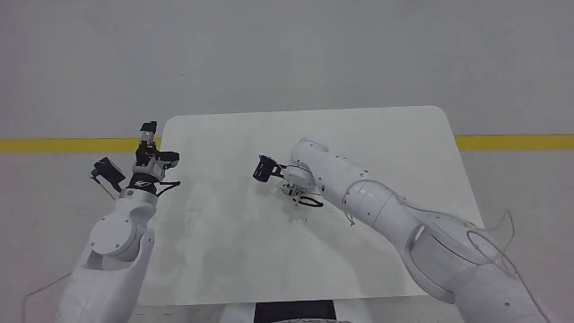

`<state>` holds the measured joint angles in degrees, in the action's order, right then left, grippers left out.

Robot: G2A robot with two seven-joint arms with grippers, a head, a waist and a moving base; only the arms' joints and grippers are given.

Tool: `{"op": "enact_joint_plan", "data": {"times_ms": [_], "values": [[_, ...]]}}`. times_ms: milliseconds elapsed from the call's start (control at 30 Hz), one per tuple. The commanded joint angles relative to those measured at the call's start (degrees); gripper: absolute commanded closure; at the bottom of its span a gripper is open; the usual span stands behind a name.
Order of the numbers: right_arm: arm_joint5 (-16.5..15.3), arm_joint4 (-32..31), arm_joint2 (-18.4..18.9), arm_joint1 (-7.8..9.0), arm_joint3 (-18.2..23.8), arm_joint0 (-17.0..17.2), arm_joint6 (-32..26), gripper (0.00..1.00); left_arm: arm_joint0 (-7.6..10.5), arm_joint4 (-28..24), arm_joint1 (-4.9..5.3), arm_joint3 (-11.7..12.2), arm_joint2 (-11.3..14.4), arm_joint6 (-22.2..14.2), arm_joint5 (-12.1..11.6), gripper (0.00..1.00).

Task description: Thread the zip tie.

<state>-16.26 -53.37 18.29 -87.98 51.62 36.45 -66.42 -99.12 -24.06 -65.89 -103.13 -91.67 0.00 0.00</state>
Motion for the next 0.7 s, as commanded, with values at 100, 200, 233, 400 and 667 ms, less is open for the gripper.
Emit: {"op": "enact_joint_plan", "data": {"times_ms": [100, 200, 233, 400, 667], "values": [[-0.5, -0.2, 0.0, -0.99, -1.9, -0.1, 0.2, 0.84, 0.0, 0.0, 0.0, 0.0, 0.0, 0.0, 0.0, 0.0], [-0.9, -0.4, -0.1, -1.61, -3.1, -0.3, 0.1, 0.85, 0.0, 0.0, 0.0, 0.0, 0.0, 0.0, 0.0, 0.0], [-1.1, -0.4, 0.0, -1.85, -3.6, -0.3, 0.1, 0.85, 0.0, 0.0, 0.0, 0.0, 0.0, 0.0, 0.0, 0.0], [-1.8, -0.4, 0.1, -2.73, -5.7, -0.6, 0.5, 0.88, 0.0, 0.0, 0.0, 0.0, 0.0, 0.0, 0.0, 0.0], [-2.2, -0.9, 0.7, -3.76, -8.0, -1.0, 0.8, 1.0, 0.0, 0.0, 0.0, 0.0, 0.0, 0.0, 0.0, 0.0]]}}
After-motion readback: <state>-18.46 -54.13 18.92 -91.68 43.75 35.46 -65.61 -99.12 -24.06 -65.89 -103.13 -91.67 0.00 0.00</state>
